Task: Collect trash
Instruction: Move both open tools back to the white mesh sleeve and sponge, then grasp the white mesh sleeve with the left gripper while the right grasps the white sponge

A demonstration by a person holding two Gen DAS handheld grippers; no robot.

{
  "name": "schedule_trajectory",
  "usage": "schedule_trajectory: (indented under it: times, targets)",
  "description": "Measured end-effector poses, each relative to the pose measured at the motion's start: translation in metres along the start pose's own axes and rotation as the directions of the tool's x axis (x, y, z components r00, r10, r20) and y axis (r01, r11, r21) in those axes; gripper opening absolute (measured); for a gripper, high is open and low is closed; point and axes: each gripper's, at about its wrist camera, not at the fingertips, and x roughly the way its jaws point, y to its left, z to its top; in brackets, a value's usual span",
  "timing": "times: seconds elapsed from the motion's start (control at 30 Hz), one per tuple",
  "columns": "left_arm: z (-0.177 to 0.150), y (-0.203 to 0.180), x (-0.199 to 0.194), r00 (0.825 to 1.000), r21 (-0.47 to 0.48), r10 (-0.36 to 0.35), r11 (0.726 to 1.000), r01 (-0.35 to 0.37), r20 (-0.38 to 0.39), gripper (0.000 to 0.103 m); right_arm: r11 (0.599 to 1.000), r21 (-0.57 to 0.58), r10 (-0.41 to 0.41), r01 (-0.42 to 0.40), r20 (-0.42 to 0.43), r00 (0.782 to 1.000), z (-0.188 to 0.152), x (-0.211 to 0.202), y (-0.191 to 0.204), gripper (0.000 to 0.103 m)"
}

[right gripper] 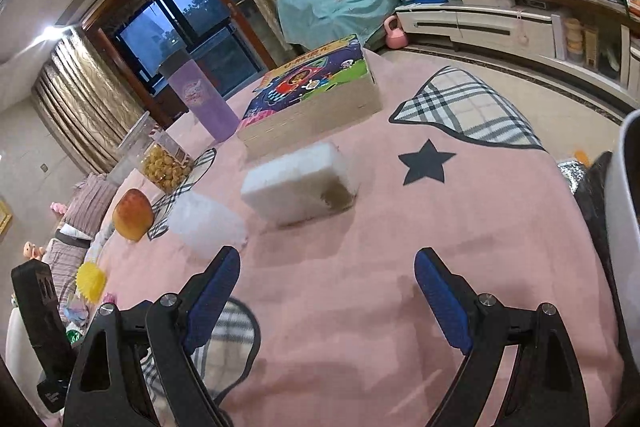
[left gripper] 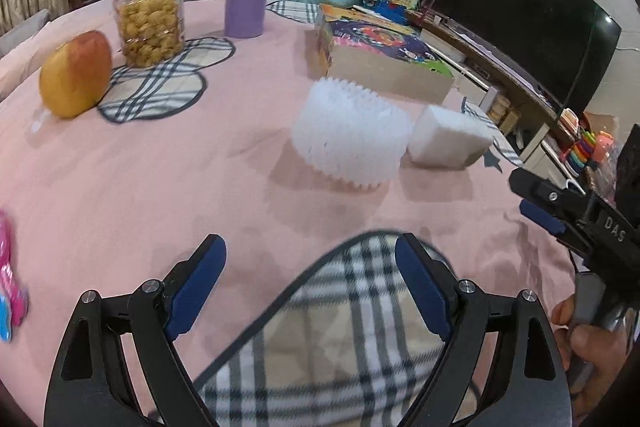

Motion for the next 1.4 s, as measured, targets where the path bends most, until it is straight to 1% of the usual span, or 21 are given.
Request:
schedule_trajectory:
  times: [0.13, 0.33, 0.43, 0.47, 0.5, 0.53, 0.57, 0.6, 0.67, 0.73, 0.77, 0.9, 1.03, 1.1, 1.2, 1.37, 1.4]
  targets:
    - [0.014, -0.003, 0.01, 1.0, 0.012, -0.028, 1.0, 0.028, 0.009, 0.089, 1.0, -0.002, 0.009, -0.009, -0.02, 1.0, 0.008, 0.013, -0.003, 0.091]
    - [0.035, -0.003, 0.034, 0.997, 0.059, -0.082, 0.995, 0.083, -0.016, 0.089, 1.0, -0.01, 0.028, -0.028, -0.043, 0.999, 0.018, 0.031, -0.001, 0.09]
    - [0.044, -0.004, 0.041, 0.993, 0.09, -0.121, 0.989, 0.121, 0.001, 0.088, 0.999, -0.022, 0.033, -0.035, -0.054, 0.998, 0.022, 0.04, 0.004, 0.09]
    - [0.046, -0.004, 0.042, 0.992, 0.1, -0.127, 0.987, 0.126, 0.005, 0.082, 0.999, -0.026, 0.038, -0.039, -0.061, 0.997, 0.022, 0.043, 0.006, 0.09]
    - [0.048, -0.005, 0.044, 0.99, 0.119, -0.143, 0.983, 0.142, 0.006, 0.072, 0.999, -0.032, 0.037, -0.039, -0.067, 0.997, 0.023, 0.046, 0.008, 0.091]
    - [0.049, -0.006, 0.047, 0.987, 0.124, -0.158, 0.98, 0.157, -0.004, 0.052, 0.998, -0.04, 0.035, -0.038, -0.07, 0.997, 0.023, 0.049, 0.011, 0.091]
    - [0.049, -0.005, 0.051, 0.983, 0.125, -0.181, 0.975, 0.183, -0.024, 0.044, 0.998, -0.046, 0.033, -0.036, -0.071, 0.997, 0.024, 0.051, 0.013, 0.09]
    - [0.049, -0.004, 0.052, 0.981, 0.119, -0.191, 0.974, 0.192, -0.025, 0.042, 0.998, -0.054, 0.03, -0.034, -0.072, 0.997, 0.024, 0.054, 0.016, 0.09]
    - [0.049, 0.0, 0.05, 0.975, 0.103, -0.221, 0.97, 0.222, -0.02, 0.032, 0.997, -0.068, 0.022, -0.027, -0.071, 0.997, 0.025, 0.058, 0.02, 0.09]
    - [0.048, 0.005, 0.048, 0.971, 0.083, -0.238, 0.968, 0.238, -0.009, 0.03, 0.996, -0.09, -0.003, -0.003, -0.07, 0.998, 0.025, 0.065, 0.026, 0.09]
    - [0.047, 0.007, 0.046, 0.968, 0.077, -0.249, 0.965, 0.249, -0.002, 0.028, 0.995, -0.102, -0.019, 0.012, -0.067, 0.998, 0.025, 0.068, 0.028, 0.091]
    - [0.047, 0.011, 0.042, 0.956, 0.064, -0.292, 0.955, 0.291, 0.016, 0.027, 0.985, -0.144, -0.099, 0.091, -0.049, 0.994, 0.024, 0.073, 0.036, 0.082]
    - [0.048, 0.014, 0.041, 0.94, 0.058, -0.342, 0.938, 0.34, 0.017, 0.026, 0.982, -0.147, -0.122, 0.117, -0.029, 0.992, 0.021, 0.069, 0.036, 0.08]
    - [0.048, 0.015, 0.041, 0.93, 0.057, -0.367, 0.929, 0.365, 0.015, 0.026, 0.985, -0.122, -0.127, 0.124, -0.017, 0.992, 0.019, 0.064, 0.034, 0.08]
    - [0.048, 0.015, 0.041, 0.927, 0.056, -0.374, 0.926, 0.373, 0.017, 0.025, 0.989, -0.079, -0.129, 0.128, 0.002, 0.992, 0.012, 0.052, 0.03, 0.08]
    - [0.046, 0.011, 0.038, 0.933, 0.067, -0.36, 0.931, 0.358, 0.012, 0.022, 0.991, -0.047, -0.124, 0.125, 0.019, 0.992, -0.002, 0.026, 0.028, 0.08]
    - [0.044, 0.01, 0.036, 0.937, 0.071, -0.349, 0.935, 0.348, 0.009, 0.022, 0.992, -0.04, -0.119, 0.12, 0.023, 0.993, -0.005, 0.018, 0.026, 0.08]
